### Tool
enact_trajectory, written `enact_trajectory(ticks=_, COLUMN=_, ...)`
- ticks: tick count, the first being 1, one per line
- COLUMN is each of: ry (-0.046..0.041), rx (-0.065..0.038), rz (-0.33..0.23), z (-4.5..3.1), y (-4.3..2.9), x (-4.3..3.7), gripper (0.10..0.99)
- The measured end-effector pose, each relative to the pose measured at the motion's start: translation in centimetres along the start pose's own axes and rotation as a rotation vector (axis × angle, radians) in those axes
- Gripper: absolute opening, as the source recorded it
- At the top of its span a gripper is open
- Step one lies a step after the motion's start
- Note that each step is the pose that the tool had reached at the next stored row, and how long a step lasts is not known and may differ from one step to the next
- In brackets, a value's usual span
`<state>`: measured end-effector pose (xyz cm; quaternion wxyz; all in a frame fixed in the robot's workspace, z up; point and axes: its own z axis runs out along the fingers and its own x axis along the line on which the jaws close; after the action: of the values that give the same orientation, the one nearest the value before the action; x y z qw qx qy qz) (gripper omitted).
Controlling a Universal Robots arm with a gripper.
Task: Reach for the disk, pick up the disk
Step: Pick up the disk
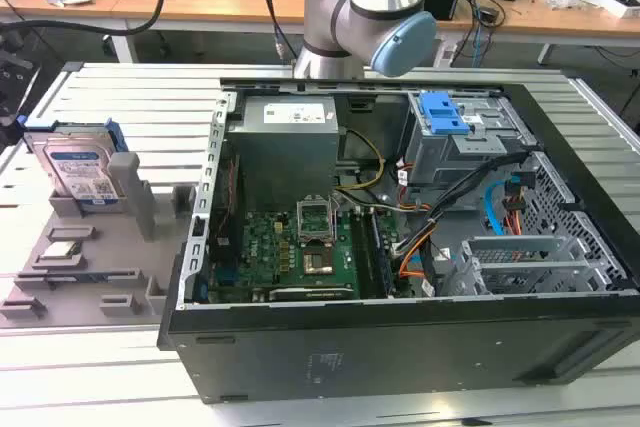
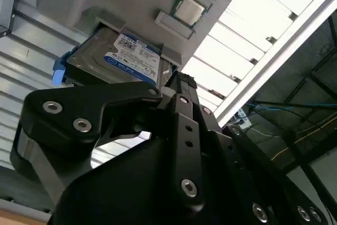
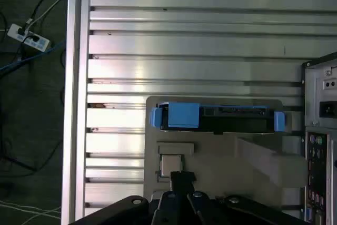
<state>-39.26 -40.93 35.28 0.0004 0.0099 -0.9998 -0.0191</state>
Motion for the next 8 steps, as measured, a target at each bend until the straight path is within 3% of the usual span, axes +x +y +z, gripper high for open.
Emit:
enact_trajectory(ticks=1, ry=0.0008, rx=0.000, rz=-0.018, z=0.00, y=0.00, x=0.01, gripper=0.106)
enact_trajectory(ticks=3, ry=0.0041, rx=0.000, rz=-0.105, z=0.00, y=0.00, x=0.00, gripper=0.106)
enact_trajectory(ticks=8, ry=0.0074, rx=0.000, rz=-0.190, z=0.00, y=0.00, x=0.00, gripper=0.106)
